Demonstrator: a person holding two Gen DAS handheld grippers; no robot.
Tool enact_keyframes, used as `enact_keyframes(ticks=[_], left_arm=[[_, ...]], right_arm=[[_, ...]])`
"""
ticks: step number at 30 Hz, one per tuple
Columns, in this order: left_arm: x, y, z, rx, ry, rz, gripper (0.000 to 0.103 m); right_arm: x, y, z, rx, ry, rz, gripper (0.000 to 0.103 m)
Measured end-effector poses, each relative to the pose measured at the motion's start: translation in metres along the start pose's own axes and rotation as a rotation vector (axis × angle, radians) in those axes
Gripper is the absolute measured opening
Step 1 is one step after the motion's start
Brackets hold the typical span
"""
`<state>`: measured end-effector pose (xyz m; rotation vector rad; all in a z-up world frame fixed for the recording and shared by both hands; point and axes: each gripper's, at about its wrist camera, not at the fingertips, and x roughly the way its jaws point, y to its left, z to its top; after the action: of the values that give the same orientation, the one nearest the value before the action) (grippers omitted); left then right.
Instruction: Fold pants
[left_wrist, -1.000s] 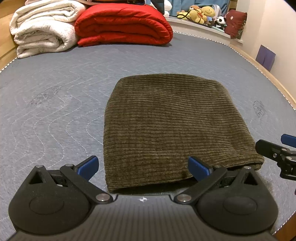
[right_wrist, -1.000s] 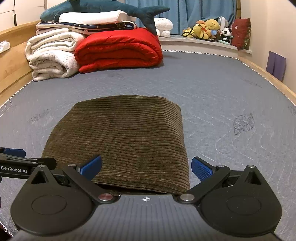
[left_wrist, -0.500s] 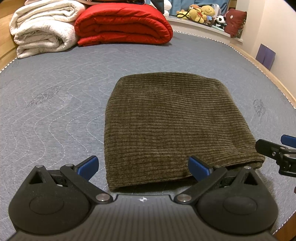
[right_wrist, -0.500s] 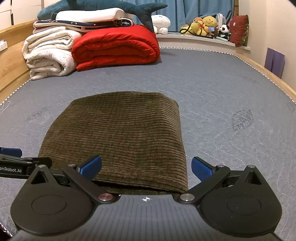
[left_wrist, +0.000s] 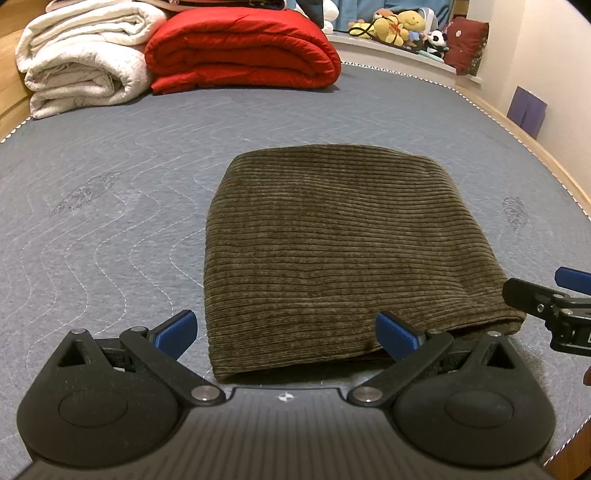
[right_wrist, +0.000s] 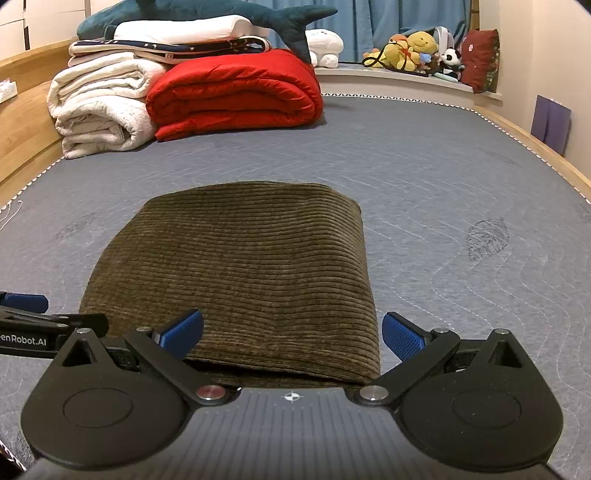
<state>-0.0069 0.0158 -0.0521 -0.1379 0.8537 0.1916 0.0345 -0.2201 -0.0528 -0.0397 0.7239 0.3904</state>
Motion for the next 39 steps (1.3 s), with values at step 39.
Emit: enact_keyframes(ticks=[39], left_arm=[[-0.0003, 0.0004, -0.0003, 0.026, -0.004, -0.018, 0.103]], right_arm=[[-0.0014, 0.0004, -0.0016, -0.009, 0.001, 0.01, 0.102]])
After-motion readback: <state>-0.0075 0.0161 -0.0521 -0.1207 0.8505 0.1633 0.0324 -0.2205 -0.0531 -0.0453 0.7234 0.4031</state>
